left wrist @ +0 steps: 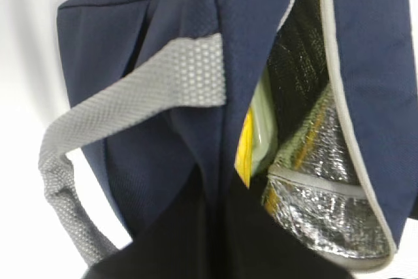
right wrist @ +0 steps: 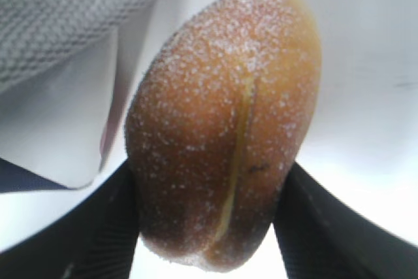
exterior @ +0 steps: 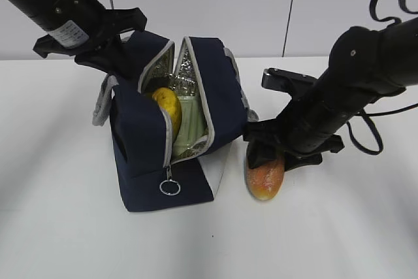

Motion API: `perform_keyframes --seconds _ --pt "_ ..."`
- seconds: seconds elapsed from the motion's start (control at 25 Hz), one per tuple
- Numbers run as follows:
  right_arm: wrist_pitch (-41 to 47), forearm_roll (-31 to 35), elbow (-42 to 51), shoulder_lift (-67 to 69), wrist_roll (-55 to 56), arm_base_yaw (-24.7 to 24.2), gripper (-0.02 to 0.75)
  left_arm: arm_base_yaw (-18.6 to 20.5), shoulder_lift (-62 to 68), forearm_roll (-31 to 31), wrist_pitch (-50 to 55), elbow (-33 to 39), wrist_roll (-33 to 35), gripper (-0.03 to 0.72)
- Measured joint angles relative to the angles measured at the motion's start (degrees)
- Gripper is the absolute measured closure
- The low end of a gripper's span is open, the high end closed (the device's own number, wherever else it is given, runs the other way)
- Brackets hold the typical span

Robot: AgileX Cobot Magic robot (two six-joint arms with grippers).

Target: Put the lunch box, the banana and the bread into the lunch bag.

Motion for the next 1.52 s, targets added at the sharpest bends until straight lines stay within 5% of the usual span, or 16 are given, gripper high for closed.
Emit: perform_keyframes --seconds 0.24,0.48,0.6,0.84,0.96,1.52 --pt "4.06 -12.42 0.0 -8.1 5.74 -4.38 0.311 0.0 0.0 0.05 0.0 0.0 0.0 0.691" --pt "5.42 -15.28 -1.11 -16.23 7.73 -7.34 0.312 0.0 0.0 0.15 0.0 0.0 0.0 0.691" --pt "5.78 -7.45 -4.16 -17.93 2.79 -6.95 0.312 0.0 0.0 0.2 0.0 0.0 0.0 0.691" --pt "7.7 23.27 -8.95 -17.2 -20.58 -4.6 0.312 0.0 0.0 0.2 0.0 0.0 0.0 0.691" --pt "9.04 31.2 -11.12 -14.13 -25.53 -3.41 0.312 0.0 0.0 0.2 0.0 0.0 0.0 0.691" --pt "16.92 35.32 -25.81 5.38 -26.88 0.65 0.312 0.0 0.0 0.15 0.0 0.0 0.0 0.691"
